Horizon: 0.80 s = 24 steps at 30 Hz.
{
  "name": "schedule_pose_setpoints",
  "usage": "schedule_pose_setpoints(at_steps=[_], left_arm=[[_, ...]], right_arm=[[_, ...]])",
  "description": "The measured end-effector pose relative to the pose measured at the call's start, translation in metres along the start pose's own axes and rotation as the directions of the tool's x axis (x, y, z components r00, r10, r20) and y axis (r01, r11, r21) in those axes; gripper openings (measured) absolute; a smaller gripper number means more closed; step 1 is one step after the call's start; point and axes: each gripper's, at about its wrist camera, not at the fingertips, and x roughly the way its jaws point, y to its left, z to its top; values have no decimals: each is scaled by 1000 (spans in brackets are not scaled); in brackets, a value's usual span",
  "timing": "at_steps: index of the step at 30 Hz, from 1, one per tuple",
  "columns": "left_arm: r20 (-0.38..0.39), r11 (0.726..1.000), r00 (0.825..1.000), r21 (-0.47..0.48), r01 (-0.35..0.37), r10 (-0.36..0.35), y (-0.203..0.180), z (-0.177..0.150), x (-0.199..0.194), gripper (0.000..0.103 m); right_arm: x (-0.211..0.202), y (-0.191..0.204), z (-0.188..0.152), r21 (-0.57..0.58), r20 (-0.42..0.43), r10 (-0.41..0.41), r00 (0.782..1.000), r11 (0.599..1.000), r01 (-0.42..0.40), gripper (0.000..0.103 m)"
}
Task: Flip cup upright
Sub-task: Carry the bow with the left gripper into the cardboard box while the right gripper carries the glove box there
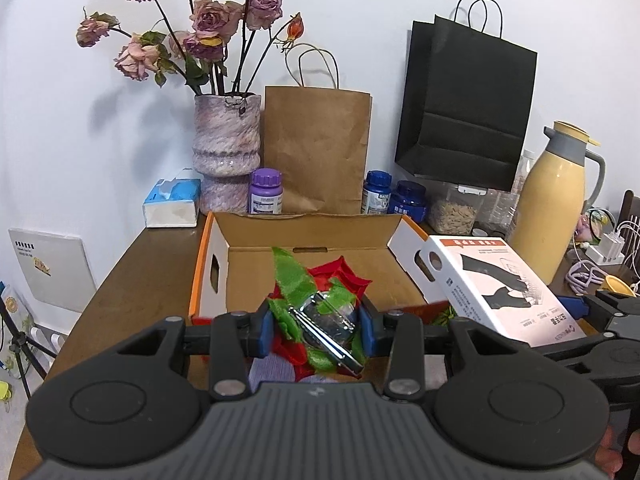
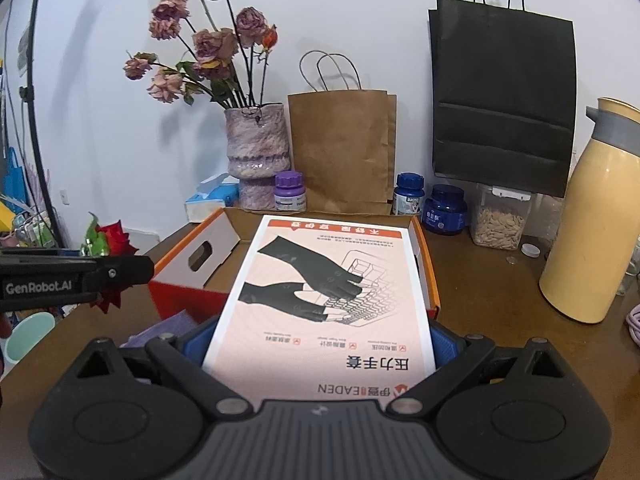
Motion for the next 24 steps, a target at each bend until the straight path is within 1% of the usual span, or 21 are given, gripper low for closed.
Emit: schedule_pose_setpoints(at_steps=[3, 7, 18, 24], left_arm=[[-5, 1000, 1000, -1, -3, 3, -1, 9, 11, 40], [-16, 1000, 1000, 4, -10, 10, -2, 23, 27, 40], [-46, 999, 998, -11, -50, 50, 0, 55, 73, 40], [-86, 996, 993, -33, -86, 82, 6, 64, 105, 40]], right_arm=[[13, -2, 10, 6, -7, -5, 1000, 1000, 5, 99], [31, -8, 23, 28, -33, 10, 999, 1000, -9, 99], [80, -15, 56, 37, -63, -31, 998, 999, 33, 99], [111, -19, 72, 37, -75, -55, 996, 998, 58, 99]])
